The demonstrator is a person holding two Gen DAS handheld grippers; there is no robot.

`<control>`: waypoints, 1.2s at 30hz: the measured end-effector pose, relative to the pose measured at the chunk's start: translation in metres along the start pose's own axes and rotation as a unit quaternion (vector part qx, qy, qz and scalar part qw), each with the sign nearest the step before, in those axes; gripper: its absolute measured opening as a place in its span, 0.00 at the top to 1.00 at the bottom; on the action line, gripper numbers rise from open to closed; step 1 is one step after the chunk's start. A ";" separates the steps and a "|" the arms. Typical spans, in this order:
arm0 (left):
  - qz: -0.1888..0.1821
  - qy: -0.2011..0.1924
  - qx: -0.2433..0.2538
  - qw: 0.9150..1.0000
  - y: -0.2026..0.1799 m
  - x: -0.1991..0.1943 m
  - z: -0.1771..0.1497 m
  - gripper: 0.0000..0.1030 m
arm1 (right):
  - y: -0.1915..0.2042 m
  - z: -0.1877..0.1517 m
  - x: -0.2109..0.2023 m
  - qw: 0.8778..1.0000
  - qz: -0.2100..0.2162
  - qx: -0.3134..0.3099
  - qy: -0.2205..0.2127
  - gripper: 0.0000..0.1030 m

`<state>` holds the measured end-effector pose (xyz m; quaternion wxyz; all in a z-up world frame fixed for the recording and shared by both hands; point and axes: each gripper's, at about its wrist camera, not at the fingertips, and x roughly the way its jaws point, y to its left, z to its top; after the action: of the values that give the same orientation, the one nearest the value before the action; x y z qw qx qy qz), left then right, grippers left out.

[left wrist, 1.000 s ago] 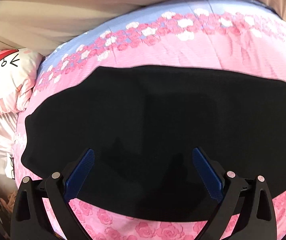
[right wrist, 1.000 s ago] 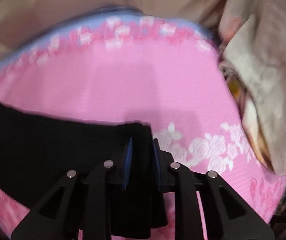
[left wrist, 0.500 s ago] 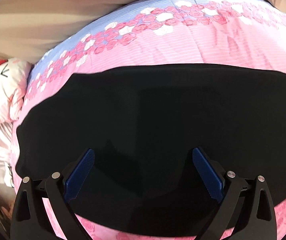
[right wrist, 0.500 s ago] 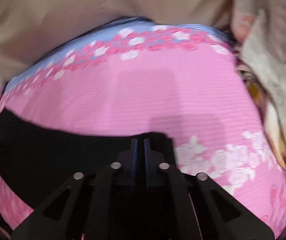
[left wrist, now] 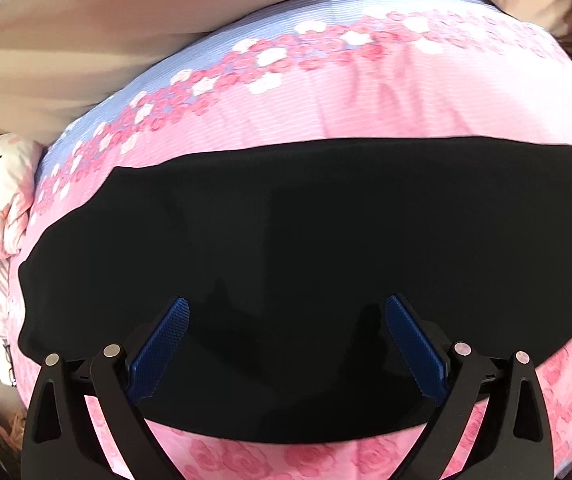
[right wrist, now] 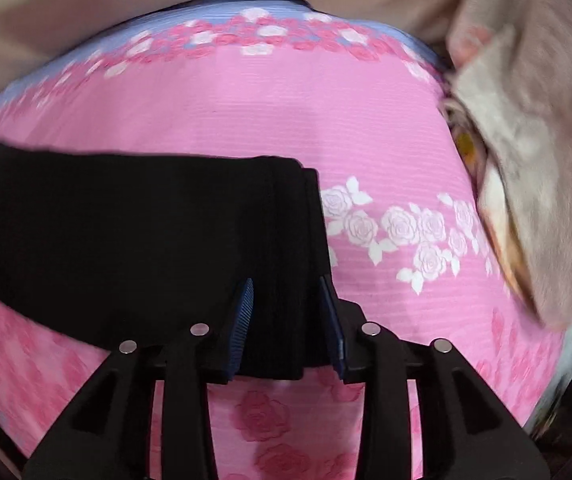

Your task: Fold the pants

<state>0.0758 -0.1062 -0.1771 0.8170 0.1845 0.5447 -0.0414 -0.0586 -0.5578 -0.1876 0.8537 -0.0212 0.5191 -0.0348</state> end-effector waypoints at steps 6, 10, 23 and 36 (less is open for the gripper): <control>0.005 0.001 -0.009 1.000 0.004 -0.006 -0.011 0.06 | -0.025 -0.001 0.004 0.999 0.003 0.045 -0.006 0.71; 0.006 0.002 -0.025 1.000 0.014 -0.007 -0.018 0.06 | -0.031 0.008 -0.009 0.997 0.017 0.075 0.005 0.48; 0.029 0.015 -0.080 0.996 0.069 -0.008 -0.045 0.06 | -0.001 0.050 0.012 0.993 0.068 0.063 0.068 0.86; 0.042 0.015 -0.210 0.977 0.220 -0.011 -0.099 0.05 | 0.222 0.130 -0.043 0.964 0.257 0.040 0.059 0.87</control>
<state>0.0438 0.1307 -0.1437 0.8305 0.0326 0.5449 0.1107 0.0455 -0.3327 -0.1060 0.8019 0.1489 0.5550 0.1637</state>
